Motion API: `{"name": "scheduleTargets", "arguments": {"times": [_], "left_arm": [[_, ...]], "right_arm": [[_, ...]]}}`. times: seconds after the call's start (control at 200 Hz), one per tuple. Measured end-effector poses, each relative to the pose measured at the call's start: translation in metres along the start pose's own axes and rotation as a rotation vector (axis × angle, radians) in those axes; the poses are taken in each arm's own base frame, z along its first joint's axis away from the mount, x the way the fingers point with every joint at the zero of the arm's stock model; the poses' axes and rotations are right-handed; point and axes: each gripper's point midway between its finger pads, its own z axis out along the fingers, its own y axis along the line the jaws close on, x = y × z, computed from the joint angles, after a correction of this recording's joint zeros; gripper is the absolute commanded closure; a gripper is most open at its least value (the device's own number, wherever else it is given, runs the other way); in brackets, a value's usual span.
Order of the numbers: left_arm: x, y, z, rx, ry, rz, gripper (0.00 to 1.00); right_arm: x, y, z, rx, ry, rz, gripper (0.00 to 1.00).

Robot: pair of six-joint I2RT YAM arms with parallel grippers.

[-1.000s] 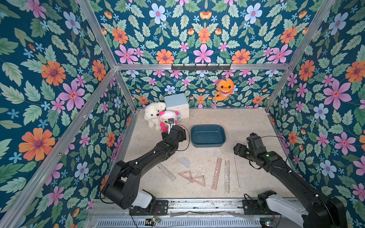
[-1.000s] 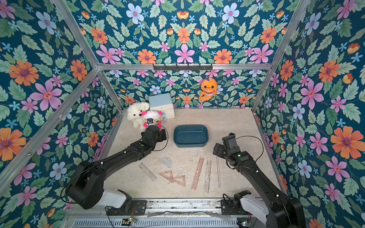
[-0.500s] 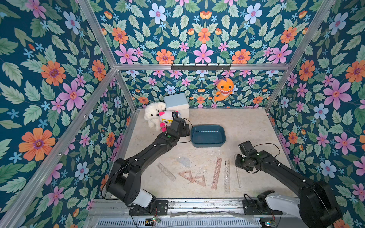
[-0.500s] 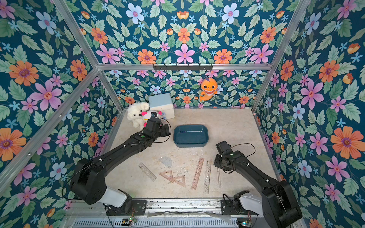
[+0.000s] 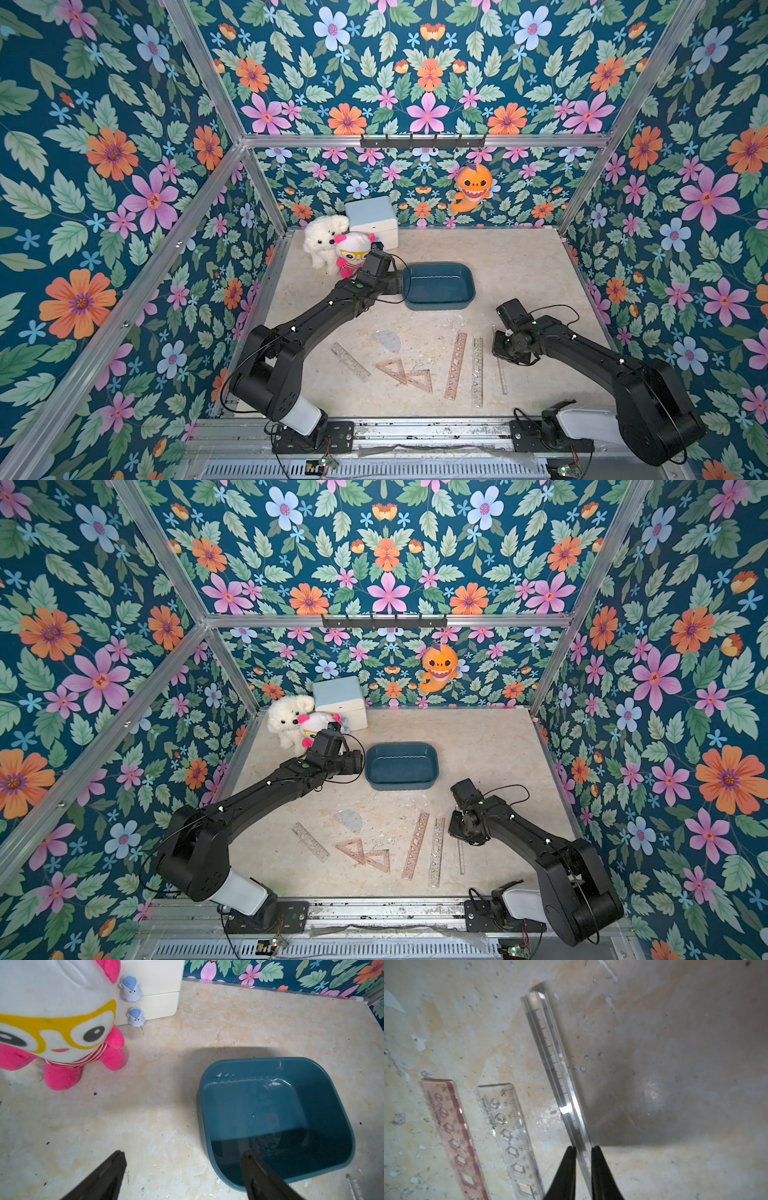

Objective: Put the scattered rulers into the storage box
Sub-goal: Pick up the ruler from the center of the board.

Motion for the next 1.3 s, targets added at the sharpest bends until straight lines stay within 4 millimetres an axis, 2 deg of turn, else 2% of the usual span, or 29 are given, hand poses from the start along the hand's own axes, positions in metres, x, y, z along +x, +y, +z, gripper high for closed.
{"name": "scheduleTargets", "arguments": {"times": [0.295, 0.52, 0.665, 1.09, 1.19, 1.3], "left_arm": [[0.004, -0.002, 0.003, 0.012, 0.018, -0.002, 0.08], [0.007, -0.002, 0.006, 0.013, 0.028, -0.001, 0.07], [0.009, -0.003, 0.007, 0.017, 0.034, -0.004, 0.07], [0.009, -0.003, 0.006, 0.019, 0.032, -0.008, 0.06], [0.006, -0.002, 0.004, 0.017, 0.023, -0.010, 0.06], [0.003, -0.002, 0.002, 0.018, 0.015, -0.013, 0.06]], "right_arm": [[-0.001, 0.003, 0.005, -0.003, 0.012, -0.003, 0.85], [-0.002, 0.003, 0.008, 0.005, 0.014, -0.002, 0.76], [-0.004, 0.004, 0.008, -0.001, 0.007, -0.004, 0.75], [-0.004, -0.002, 0.006, 0.030, -0.002, 0.012, 0.90], [-0.005, -0.004, 0.000, 0.035, -0.015, 0.026, 0.94], [-0.022, 0.010, -0.019, -0.010, -0.078, 0.010, 1.00]]}}
